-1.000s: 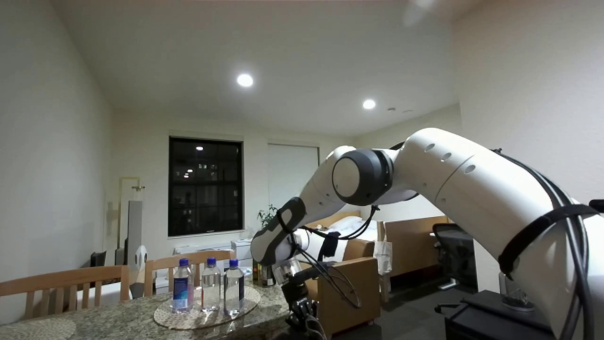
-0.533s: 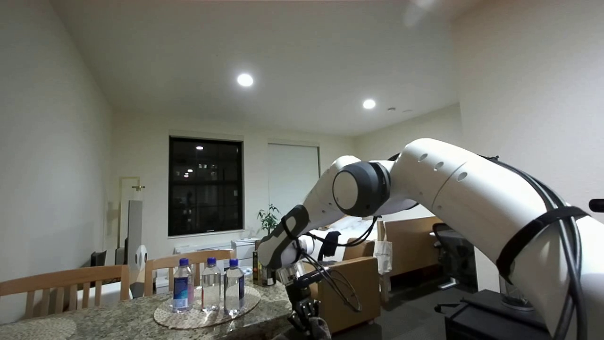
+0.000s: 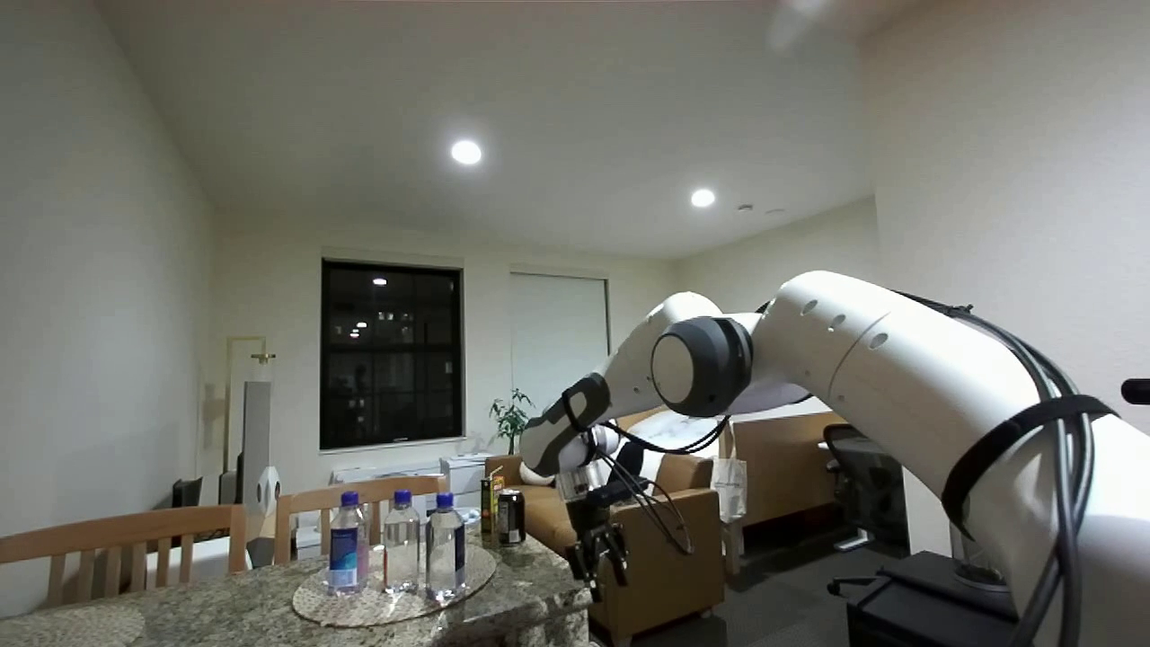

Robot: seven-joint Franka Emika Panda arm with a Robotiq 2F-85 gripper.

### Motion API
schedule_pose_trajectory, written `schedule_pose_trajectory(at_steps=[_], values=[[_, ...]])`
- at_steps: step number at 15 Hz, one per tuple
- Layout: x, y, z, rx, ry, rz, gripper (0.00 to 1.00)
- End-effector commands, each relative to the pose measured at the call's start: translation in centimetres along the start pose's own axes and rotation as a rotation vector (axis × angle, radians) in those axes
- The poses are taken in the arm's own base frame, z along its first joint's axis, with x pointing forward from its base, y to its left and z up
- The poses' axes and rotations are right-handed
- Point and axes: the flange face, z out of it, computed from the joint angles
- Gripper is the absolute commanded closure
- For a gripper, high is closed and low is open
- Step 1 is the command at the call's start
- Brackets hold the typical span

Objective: Unfold the towel on the counter.

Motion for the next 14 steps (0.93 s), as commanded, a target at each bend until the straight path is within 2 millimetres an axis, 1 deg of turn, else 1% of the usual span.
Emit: schedule_pose_trajectory(at_steps=[1, 3, 5, 7, 9, 11, 13, 14], values=[[-1.1, 1.6, -3.6, 0.040, 0.026, -0.100, 0.01], [-2.0, 2.1, -5.8, 0.047, 0.032, -0.139, 0.00], [-3.1, 2.3, -8.6, 0.038, 0.044, -0.171, 0.00], [-4.4, 1.7, -11.4, 0.025, 0.056, -0.198, 0.00], [-5.6, 0.5, -14.3, 0.016, 0.082, -0.205, 0.00], [-6.8, -1.3, -17.1, 0.009, 0.131, -0.183, 0.00], [-8.0, -3.5, -19.7, 0.005, 0.202, -0.153, 0.00], [-8.8, -5.1, -21.1, 0.004, 0.237, -0.143, 0.00]])
